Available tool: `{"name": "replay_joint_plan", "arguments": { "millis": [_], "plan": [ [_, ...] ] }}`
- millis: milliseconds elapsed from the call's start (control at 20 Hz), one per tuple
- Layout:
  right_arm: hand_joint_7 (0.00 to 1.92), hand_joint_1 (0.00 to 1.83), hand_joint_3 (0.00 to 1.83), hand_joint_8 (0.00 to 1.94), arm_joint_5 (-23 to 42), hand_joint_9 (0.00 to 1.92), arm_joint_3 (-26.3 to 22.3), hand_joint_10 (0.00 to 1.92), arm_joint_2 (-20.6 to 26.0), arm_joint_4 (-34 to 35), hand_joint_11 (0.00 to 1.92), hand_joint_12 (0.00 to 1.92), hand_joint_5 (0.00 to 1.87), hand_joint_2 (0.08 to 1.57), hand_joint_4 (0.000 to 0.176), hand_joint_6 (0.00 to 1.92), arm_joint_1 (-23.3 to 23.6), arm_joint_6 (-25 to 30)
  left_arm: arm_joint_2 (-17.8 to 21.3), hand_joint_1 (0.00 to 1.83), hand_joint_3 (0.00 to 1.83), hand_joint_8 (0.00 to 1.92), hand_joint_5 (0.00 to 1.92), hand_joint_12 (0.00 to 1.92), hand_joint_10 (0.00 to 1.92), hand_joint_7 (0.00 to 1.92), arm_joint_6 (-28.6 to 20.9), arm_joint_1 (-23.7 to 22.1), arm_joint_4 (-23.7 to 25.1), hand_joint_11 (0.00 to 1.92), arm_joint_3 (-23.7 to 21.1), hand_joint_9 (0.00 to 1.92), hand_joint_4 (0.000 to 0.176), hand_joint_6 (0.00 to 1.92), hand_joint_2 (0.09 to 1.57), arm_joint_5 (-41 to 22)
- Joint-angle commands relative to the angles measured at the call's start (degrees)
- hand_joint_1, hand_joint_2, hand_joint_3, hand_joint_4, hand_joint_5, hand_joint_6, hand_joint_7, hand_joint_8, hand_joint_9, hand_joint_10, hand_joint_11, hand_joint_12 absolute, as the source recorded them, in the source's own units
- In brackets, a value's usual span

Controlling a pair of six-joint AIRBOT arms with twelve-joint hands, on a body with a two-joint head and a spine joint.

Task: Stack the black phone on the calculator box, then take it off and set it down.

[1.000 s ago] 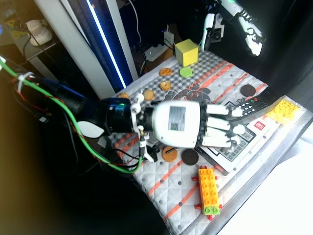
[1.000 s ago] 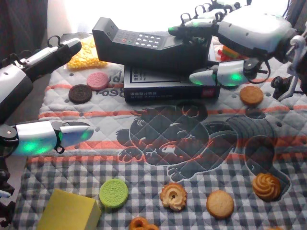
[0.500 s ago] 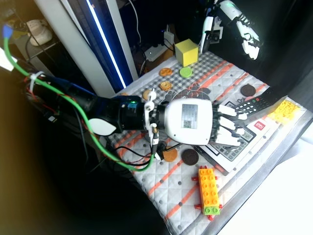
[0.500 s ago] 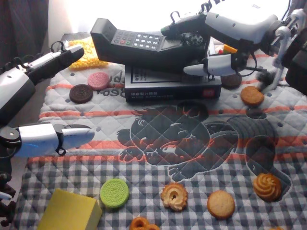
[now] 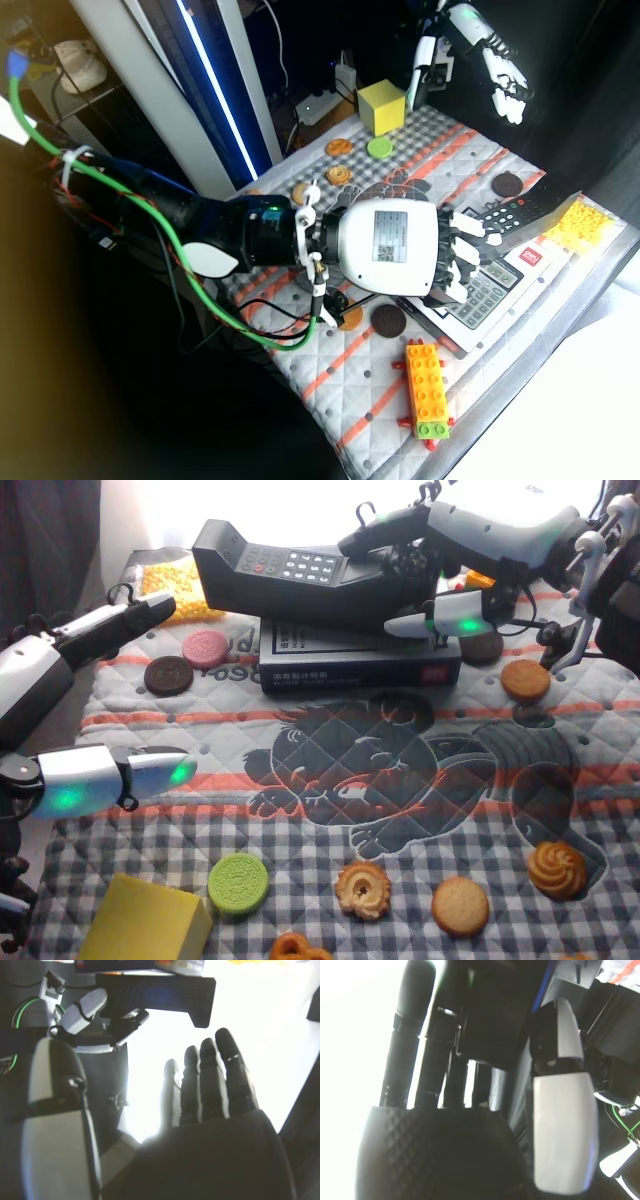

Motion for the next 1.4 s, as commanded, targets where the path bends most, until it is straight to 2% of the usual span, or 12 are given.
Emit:
{"name": "replay_joint_plan", "arguments": {
  "millis": [0,100,450,550,800,900,1000,1100,1150,1200,1300,1350],
  "plan": [
    [1.05,1.24,0.0,1.01,4.81,1.19,-0.21,0.57,1.07,-0.33,0.9,1.27,0.94,1.12,0.0,0.94,0.57,-0.48,0.21,0.9,0.0,0.0,0.23,0.72,0.0,0.26,-1.13,0.05,0.95,0.0,0.53,0.24,0.103,0.0,0.93,-7.34],
    [1.13,1.24,0.0,0.83,5.35,1.21,-1.84,0.54,3.55,-1.24,0.92,1.28,0.95,1.1,0.0,0.96,0.61,-0.48,0.25,0.89,0.0,0.0,0.23,0.7,0.0,0.27,-2.37,0.64,0.61,0.0,0.6,0.24,0.098,0.0,0.93,-7.83],
    [1.1,1.25,0.0,0.93,14.45,1.3,-11.05,0.29,12.35,-3.96,1.0,1.09,0.97,1.1,0.0,0.86,-0.35,-0.47,1.24,0.86,0.0,0.0,0.23,0.66,0.0,0.28,-7.99,3.81,-0.41,0.0,0.57,0.23,0.097,0.0,0.92,-10.65],
    [1.07,1.24,0.0,0.96,15.64,1.27,-12.48,0.26,13.1,-5.39,0.98,1.06,0.98,1.1,0.0,0.87,-1.82,0.16,1.57,0.85,0.0,0.0,0.23,0.66,0.0,0.27,-9.54,4.6,-0.54,0.0,0.57,0.22,0.12,0.0,0.91,-11.51],
    [1.26,1.29,0.0,0.67,20.86,1.48,-15.7,0.28,17.37,-6.59,1.15,1.1,1.05,1.05,0.0,0.72,-7.22,3.97,2.04,0.86,0.0,0.0,0.23,0.72,0.0,0.28,-11.65,5.71,-0.64,0.0,0.54,0.24,0.057,0.0,0.91,-12.98],
    [1.21,1.3,0.01,0.83,23.23,1.28,-17.4,0.47,19.08,-6.57,0.85,1.36,1.12,1.04,0.0,0.53,-9.92,4.44,2.08,0.83,0.0,0.01,0.22,0.73,0.01,0.28,-12.1,6.06,-0.86,0.0,0.52,0.24,0.061,0.0,0.91,-13.25],
    [1.27,1.3,0.0,0.69,24.62,1.29,-18.71,0.45,20.08,-6.59,0.9,1.21,1.17,1.02,0.0,0.44,-11.94,4.68,2.1,0.82,0.0,0.0,0.21,0.68,0.0,0.28,-12.61,6.53,-1.13,0.0,0.52,0.24,0.059,0.0,0.91,-13.58],
    [1.22,1.3,0.0,0.78,25.15,1.31,-19.38,0.32,20.32,-6.59,1.01,0.98,1.13,1.04,0.0,0.54,-13.73,4.83,2.21,0.85,0.0,0.0,0.23,0.66,0.0,0.29,-13.66,7.23,-1.36,0.0,0.52,0.24,0.06,0.0,0.91,-14.1],
    [1.15,1.38,0.01,0.75,25.15,1.15,-19.45,0.9,20.32,-6.59,0.99,1.03,1.07,1.04,0.0,0.57,-14.23,5.0,2.24,0.86,0.0,0.0,0.23,0.6,0.0,0.28,-13.99,7.5,-1.45,0.0,0.52,0.23,0.063,0.0,0.91,-14.3],
    [1.15,1.4,0.01,0.72,25.15,1.13,-19.53,0.99,20.32,-6.58,0.98,1.03,1.05,1.04,0.0,0.62,-15.28,5.62,2.25,0.87,0.0,0.0,0.23,0.58,0.0,0.29,-14.52,7.9,-1.57,0.0,0.53,0.23,0.068,0.0,0.91,-14.66],
    [1.15,1.4,0.0,0.7,25.15,1.12,-19.63,1.03,20.32,-6.58,0.97,1.03,1.05,1.05,0.0,0.62,-16.74,6.35,2.25,0.86,0.0,0.0,0.23,0.59,0.0,0.29,-14.75,8.1,-1.68,0.0,0.54,0.23,0.08,0.0,0.91,-14.78],
    [1.14,1.28,0.0,0.81,25.15,1.18,-19.65,0.68,20.32,-6.58,1.02,1.03,1.01,1.07,0.0,0.8,-17.47,6.76,2.25,0.87,0.0,0.0,0.23,0.54,0.0,0.28,-14.77,8.14,-1.74,0.0,0.54,0.22,0.079,0.0,0.91,-14.78]
  ]
}}
